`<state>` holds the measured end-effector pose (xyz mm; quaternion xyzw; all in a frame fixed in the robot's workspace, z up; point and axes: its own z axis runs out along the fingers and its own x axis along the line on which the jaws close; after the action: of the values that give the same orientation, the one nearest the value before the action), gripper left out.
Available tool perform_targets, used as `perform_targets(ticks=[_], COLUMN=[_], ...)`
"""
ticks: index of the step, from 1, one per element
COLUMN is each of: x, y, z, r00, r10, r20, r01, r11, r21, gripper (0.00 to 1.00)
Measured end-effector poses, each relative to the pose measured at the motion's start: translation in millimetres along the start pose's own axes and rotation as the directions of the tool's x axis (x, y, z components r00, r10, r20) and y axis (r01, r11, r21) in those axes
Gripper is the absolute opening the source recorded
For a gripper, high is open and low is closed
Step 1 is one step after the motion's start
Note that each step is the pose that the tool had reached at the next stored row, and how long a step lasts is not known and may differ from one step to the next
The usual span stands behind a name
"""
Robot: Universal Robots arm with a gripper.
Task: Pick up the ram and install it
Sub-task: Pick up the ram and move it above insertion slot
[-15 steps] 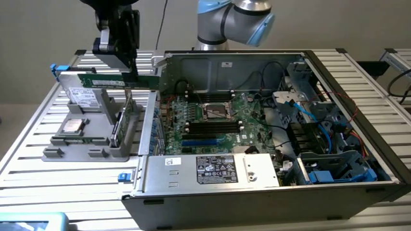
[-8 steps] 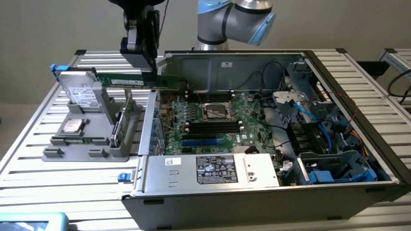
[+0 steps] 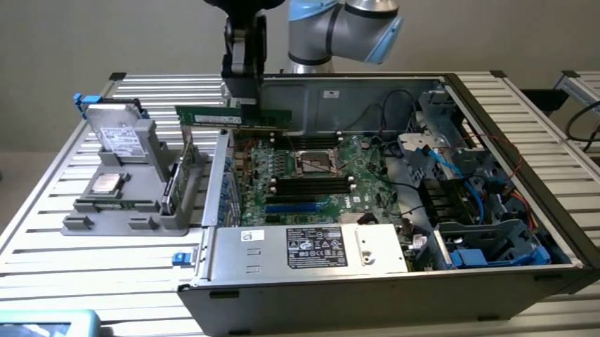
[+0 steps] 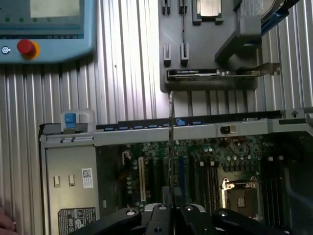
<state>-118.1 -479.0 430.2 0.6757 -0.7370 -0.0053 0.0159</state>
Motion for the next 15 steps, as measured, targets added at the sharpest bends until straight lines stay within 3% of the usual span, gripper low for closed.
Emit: perform_targets(ticks=[4,10,15], x=[-6.2,-21.3,-27.2], y=[-15.8,-30.7,-45.5], z=[1.8,7.4,10.9], r00=[1.0,1.0,1.0], r10=[0.0,0.0,0.0], r20=[-0.0002,-0.0007,-0.0012], r01=[0.0,0.0,0.0], r11=[1.0,1.0,0.9999], r21=[-0.0021,-0.0052,-0.0111], gripper=[0.13,0.13,0.13])
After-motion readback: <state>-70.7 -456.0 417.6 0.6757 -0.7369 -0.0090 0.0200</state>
